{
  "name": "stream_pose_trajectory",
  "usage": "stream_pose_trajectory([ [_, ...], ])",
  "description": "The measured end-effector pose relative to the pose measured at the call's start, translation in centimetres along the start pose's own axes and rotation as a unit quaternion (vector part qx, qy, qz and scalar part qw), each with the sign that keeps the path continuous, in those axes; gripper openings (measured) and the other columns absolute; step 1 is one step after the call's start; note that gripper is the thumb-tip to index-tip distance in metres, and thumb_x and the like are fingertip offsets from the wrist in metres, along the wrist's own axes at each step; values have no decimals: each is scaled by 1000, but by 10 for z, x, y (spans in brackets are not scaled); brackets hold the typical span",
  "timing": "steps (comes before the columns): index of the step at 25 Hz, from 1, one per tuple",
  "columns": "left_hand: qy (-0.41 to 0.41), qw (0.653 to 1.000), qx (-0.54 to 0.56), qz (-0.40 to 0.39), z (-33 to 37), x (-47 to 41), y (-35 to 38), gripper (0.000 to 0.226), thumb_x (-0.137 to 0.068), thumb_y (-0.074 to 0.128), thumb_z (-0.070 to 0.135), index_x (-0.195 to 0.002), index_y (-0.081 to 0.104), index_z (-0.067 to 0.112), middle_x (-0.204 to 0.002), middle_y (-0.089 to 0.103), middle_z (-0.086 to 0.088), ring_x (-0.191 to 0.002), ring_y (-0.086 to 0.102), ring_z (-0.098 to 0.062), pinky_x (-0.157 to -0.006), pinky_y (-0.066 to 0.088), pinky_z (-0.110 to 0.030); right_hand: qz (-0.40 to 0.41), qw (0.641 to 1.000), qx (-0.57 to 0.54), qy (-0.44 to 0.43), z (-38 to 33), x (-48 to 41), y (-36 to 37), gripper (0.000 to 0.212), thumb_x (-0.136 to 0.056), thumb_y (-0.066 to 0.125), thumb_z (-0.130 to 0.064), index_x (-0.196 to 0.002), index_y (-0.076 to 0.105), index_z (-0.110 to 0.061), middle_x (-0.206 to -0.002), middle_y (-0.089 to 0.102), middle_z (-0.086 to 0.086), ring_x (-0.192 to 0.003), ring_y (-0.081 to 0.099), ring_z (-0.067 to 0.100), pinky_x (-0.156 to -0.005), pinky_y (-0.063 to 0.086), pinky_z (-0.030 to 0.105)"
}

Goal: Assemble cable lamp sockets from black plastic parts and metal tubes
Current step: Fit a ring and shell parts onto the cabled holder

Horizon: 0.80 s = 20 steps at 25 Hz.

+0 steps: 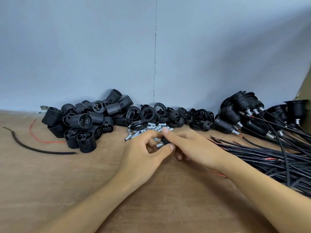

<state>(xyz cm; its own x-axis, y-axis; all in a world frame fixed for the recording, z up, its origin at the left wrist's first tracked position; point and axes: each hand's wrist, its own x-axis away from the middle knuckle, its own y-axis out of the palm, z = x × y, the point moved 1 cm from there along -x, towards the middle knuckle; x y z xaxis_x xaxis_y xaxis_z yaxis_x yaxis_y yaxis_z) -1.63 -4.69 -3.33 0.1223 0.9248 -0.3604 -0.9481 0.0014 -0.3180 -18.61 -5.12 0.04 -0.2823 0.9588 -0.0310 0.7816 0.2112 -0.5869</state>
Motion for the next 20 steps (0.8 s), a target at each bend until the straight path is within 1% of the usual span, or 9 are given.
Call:
stream_pose_trajectory([
  [2, 2, 1000, -4, 19, 0, 0, 0, 20, -80, 84, 39, -95, 71, 39, -68, 67, 5, -60, 57, -5, -59, 43, -15, 23, 999, 23, 12, -1, -3, -7, 68, -94, 31, -75, -75, 66, -19, -67, 67, -5, -63, 59, 9, -64, 41, 26],
  [3, -2, 1000, 0, 20, 0, 0, 0, 20, -80, 84, 37, -95, 71, 39, -71, 68, 6, -62, 59, -5, -60, 44, -14, 46, 999, 18, 12, -1, -4, -14, 63, -98, 33, -68, -81, 70, -20, -74, 71, -3, -65, 61, 9, -65, 42, 28],
  [6, -8, 1000, 7, -4, -1, -1, -2, 25, -78, 85, 39, -97, 69, 44, -79, 70, 8, -71, 63, -8, -66, 47, -14, 98, 995, 9, 9, -3, -4, -42, 29, -103, 48, -34, -94, 74, -24, -78, 71, -8, -62, 59, 8, -61, 39, 23],
  [8, 7, 1000, -11, -25, 1, 1, -1, 31, -70, 83, 50, -97, 70, 47, -84, 69, 15, -73, 62, -4, -66, 46, -12, 80, 996, 36, 36, 1, -1, -58, 16, -99, 58, -22, -94, 73, -22, -71, 68, -8, -60, 55, 10, -58, 38, 24],
  [11, 25, 998, -38, -42, 2, 4, 4, 38, -61, 75, 61, -95, 70, 45, -88, 67, 24, -75, 61, -1, -66, 46, -10, -11, 978, 185, 94, 2, 7, -75, 5, -86, 76, -24, -90, 74, -21, -69, 68, -7, -63, 60, 11, -65, 44, 25],
  [13, 26, 997, -54, -49, 2, 4, 5, 35, -64, 79, 55, -96, 68, 44, -91, 67, 27, -77, 62, 0, -67, 47, -11, -75, 954, 256, 136, -2, 11, -81, 13, -77, 83, -29, -87, 76, -24, -76, 74, -8, -74, 67, 10, -72, 49, 25],
  [15, 27, 996, -68, -57, 1, 3, 4, 31, -70, 85, 45, -96, 67, 44, -90, 67, 29, -77, 62, 1, -67, 47, -13, -108, 924, 329, 159, -6, 14, -78, 9, -75, 83, -32, -80, 76, -29, -72, 72, -15, -79, 66, 6, -71, 48, 22],
  [18, 27, 996, -64, -61, 2, 5, 5, 30, -70, 84, 43, -94, 66, 42, -85, 67, 29, -74, 62, 1, -69, 46, -18, -111, 904, 386, 147, -5, 13, -69, 5, -81, 78, -27, -80, 74, -30, -74, 68, -17, -84, 63, 6, -73, 48, 23],
  [20, 26, 997, -51, -52, 2, 5, 5, 31, -67, 81, 46, -93, 65, 42, -88, 67, 29, -75, 63, 1, -71, 47, -19, -56, 929, 352, 104, -5, 9, -67, 4, -85, 76, -30, -85, 74, -26, -78, 69, -11, -81, 63, 6, -75, 49, 22],
])
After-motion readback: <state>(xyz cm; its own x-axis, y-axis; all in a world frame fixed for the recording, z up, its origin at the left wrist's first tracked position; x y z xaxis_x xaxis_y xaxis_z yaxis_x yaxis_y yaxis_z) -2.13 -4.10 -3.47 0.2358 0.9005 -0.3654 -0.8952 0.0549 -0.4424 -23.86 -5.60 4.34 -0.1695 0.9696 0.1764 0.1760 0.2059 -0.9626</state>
